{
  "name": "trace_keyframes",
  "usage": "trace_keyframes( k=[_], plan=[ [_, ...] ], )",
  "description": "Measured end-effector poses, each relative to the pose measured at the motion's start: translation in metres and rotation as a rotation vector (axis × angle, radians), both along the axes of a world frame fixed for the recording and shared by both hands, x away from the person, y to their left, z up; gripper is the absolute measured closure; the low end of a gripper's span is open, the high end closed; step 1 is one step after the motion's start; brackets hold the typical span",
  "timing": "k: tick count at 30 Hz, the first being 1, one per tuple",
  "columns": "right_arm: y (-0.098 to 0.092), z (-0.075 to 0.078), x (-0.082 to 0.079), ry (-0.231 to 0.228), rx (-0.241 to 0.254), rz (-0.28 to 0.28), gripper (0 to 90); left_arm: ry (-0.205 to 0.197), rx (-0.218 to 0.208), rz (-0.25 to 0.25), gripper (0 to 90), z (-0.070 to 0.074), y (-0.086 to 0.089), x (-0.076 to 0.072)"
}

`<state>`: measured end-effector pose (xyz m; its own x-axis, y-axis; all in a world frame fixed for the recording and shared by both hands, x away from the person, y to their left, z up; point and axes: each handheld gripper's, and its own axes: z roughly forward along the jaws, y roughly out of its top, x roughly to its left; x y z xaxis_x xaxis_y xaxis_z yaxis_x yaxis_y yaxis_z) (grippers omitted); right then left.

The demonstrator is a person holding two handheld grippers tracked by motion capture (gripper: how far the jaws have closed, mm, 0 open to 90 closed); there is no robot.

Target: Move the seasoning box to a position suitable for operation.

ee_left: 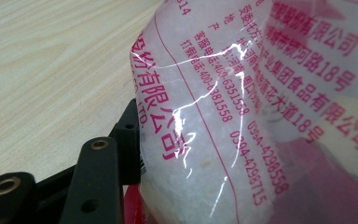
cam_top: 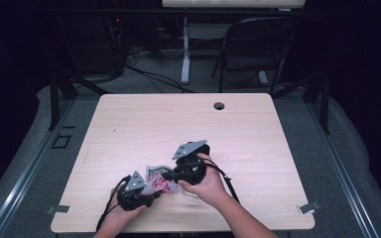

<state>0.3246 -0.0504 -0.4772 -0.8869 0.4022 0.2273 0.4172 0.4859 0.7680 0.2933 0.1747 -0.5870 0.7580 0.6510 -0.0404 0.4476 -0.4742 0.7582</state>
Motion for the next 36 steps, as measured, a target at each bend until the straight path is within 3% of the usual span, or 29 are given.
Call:
trace_keyframes(
  k=[5,10,13,16,21,23,25,29,36],
  plan=[
    [-0.003,0.001,0.000,-0.005,0.004,0.001,89.4,0.000,0.011,0.006,50.5,0.002,-0.003,-0.002],
    [-0.010,0.003,0.000,0.010,0.056,-0.013,87.1,0.006,0.014,0.024,51.3,0.005,-0.004,-0.004],
    [-0.016,0.006,0.000,0.005,0.079,-0.021,82.0,0.010,0.012,0.048,51.9,0.007,-0.004,-0.005],
    [-0.023,0.010,-0.004,-0.026,0.094,-0.042,71.1,0.015,0.006,0.066,52.4,0.008,-0.003,-0.006],
    [-0.039,0.012,-0.009,-0.045,0.108,-0.066,64.9,0.009,-0.005,0.087,53.0,0.011,-0.006,-0.008],
    [-0.047,0.012,-0.009,-0.041,0.120,-0.076,63.3,-0.004,0.006,0.099,53.1,0.012,-0.007,-0.008],
    [-0.054,0.013,-0.008,-0.037,0.134,-0.083,62.5,-0.006,-0.010,0.112,53.2,0.014,-0.008,-0.008],
    [-0.068,0.020,-0.011,-0.030,0.201,-0.093,61.7,-0.029,-0.020,0.128,53.4,0.020,-0.009,-0.009],
    [-0.084,0.025,-0.015,-0.052,0.216,-0.123,61.9,-0.060,-0.038,0.152,53.5,0.032,-0.011,-0.006]
  ],
)
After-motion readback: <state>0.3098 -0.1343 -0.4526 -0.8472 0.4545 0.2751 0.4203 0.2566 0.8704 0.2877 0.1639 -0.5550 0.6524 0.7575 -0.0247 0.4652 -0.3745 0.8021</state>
